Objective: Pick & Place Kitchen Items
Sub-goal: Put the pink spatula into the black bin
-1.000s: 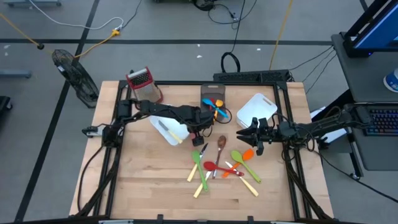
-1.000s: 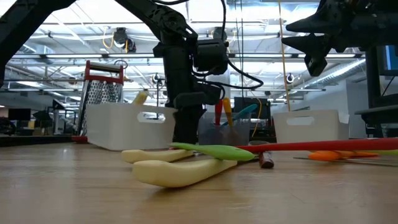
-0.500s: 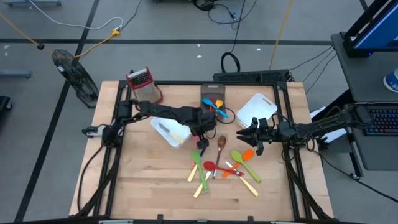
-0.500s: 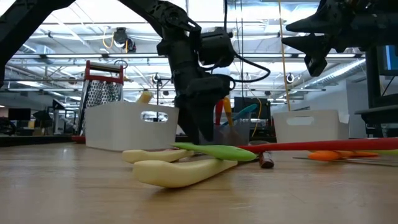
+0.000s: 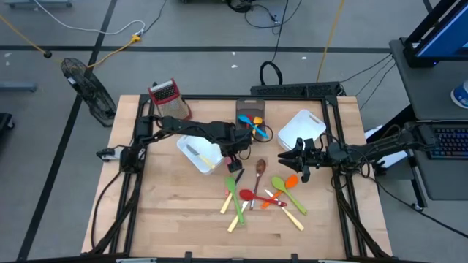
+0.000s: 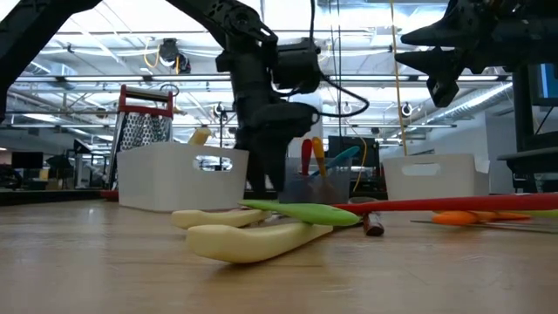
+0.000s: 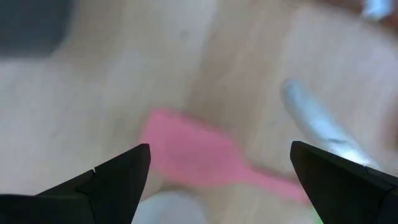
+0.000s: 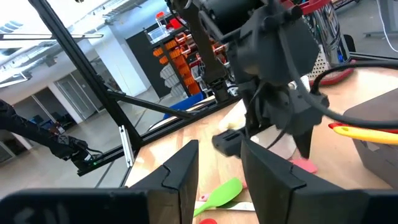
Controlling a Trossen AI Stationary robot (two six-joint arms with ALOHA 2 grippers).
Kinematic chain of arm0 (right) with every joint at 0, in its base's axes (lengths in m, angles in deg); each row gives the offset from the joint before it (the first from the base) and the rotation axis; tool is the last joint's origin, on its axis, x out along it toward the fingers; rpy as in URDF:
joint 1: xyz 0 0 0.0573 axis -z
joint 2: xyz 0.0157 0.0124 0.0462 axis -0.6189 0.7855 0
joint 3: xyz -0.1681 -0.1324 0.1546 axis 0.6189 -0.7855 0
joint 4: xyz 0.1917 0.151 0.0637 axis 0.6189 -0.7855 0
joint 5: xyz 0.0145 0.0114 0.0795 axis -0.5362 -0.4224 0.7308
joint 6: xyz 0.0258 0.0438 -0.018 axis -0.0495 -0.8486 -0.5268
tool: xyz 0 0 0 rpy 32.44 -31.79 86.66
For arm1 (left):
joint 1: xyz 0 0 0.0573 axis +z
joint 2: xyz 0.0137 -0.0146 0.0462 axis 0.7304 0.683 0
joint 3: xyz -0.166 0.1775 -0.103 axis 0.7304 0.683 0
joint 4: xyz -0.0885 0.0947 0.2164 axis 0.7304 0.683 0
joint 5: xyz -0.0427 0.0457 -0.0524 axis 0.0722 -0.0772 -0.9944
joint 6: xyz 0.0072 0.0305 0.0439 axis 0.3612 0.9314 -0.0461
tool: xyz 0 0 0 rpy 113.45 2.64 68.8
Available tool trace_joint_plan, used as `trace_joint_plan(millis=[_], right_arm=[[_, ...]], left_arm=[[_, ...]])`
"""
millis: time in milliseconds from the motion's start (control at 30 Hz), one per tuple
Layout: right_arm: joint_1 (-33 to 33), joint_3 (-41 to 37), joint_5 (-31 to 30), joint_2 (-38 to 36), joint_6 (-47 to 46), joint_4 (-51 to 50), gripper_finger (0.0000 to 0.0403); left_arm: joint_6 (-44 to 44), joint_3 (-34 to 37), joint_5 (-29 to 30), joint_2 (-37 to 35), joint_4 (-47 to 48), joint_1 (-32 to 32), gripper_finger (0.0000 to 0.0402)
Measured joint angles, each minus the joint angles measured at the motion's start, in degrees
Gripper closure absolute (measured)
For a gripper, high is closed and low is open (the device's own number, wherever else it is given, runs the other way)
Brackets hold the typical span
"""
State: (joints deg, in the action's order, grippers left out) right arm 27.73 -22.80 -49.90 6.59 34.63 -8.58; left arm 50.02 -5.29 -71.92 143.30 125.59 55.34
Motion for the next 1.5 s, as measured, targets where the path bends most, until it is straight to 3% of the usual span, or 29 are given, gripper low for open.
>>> trace_joint_plan(millis=[533,800,933,1133,1500], right_arm=[[0.0,0.0,0.1,0.0,-2.3,0.0,0.0289],[0.0,0.0,0.1,0.0,-2.2,0.0,0.0289],[0.0,0.0,0.0,0.0,-2.2,0.0,0.0289],[0.0,0.0,0.0,0.0,-2.1,0.0,0.0289],[0.0,0.0,0.0,0.0,-2.1,0.0,0.0289]], left_arm=[[1.9,0.0,1.8,-0.2,2.9,1.8,0.0009],[2.7,-5.5,4.7,-0.3,2.6,0.4,0.0009],[-3.5,-7.4,0.5,-0.3,0.8,0.5,0.0009],[-23.2,-7.6,-9.6,-0.3,-8.4,0.2,0.0009],[-31.7,-6.9,-6.7,-0.3,-2.7,-2.9,0.0009]])
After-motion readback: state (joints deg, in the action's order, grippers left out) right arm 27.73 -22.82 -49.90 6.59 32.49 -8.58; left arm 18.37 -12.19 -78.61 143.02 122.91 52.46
